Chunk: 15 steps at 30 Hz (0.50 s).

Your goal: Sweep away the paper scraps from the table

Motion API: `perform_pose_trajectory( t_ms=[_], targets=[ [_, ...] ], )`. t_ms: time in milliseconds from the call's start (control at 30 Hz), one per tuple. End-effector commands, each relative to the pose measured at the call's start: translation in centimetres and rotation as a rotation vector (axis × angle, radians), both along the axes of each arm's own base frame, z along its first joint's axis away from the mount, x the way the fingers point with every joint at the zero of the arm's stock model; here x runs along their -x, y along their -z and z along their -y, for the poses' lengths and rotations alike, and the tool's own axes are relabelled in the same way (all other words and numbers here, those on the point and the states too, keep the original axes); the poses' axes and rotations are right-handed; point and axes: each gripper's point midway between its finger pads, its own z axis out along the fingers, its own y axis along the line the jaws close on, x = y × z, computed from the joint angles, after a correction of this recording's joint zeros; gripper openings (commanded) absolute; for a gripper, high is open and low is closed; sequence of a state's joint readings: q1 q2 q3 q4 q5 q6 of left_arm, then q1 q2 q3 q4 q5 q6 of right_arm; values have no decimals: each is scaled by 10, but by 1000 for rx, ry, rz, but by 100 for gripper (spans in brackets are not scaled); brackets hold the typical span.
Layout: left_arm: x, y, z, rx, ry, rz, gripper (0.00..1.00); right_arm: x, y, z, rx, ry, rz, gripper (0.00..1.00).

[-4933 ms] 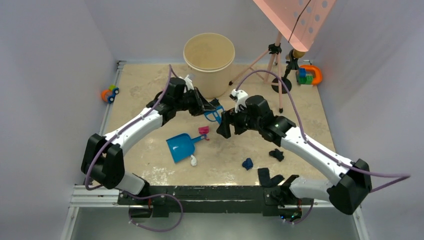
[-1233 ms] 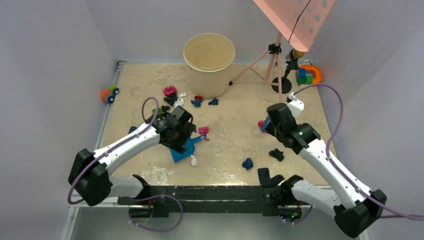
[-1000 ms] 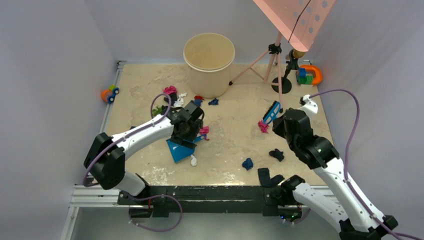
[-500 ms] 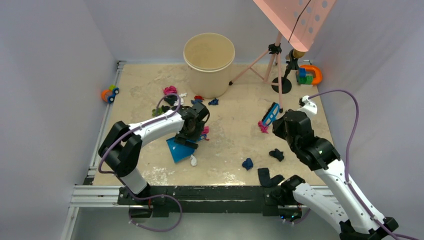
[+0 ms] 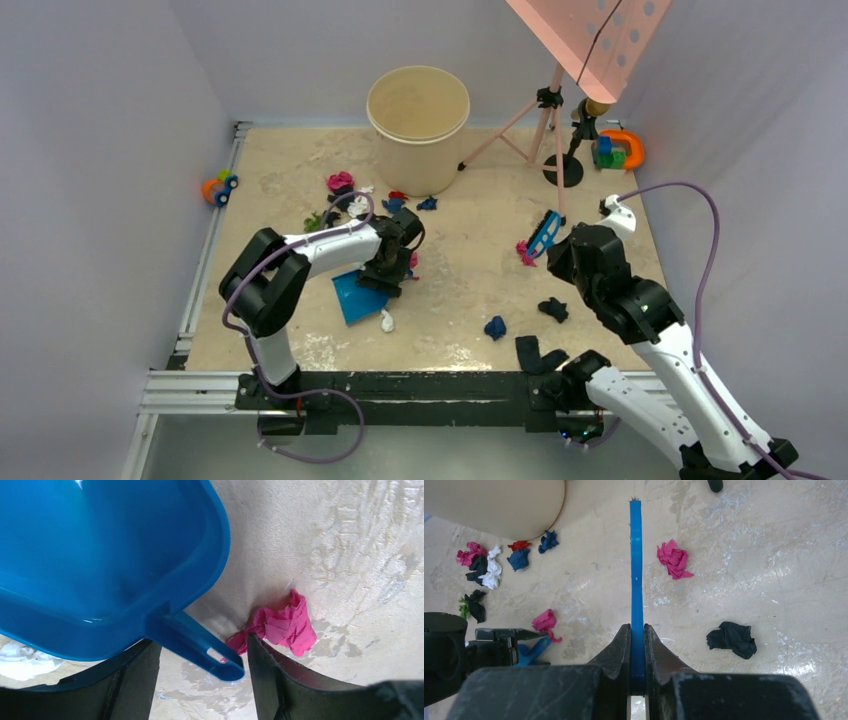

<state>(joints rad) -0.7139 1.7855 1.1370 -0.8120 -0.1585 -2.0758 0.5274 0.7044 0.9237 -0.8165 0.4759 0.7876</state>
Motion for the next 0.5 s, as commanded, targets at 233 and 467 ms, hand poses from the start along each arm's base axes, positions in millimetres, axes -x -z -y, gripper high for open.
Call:
perform_pose_trajectory(
  t_ms=[233,467],
  targets=[
    [-28,-31,-14,-30,-179,99,34,3,-16,1,-19,-10,44,0],
    [-5,-79,-45,-191,-12,46,19,2,-18,4,-2,1,48,0]
  ],
)
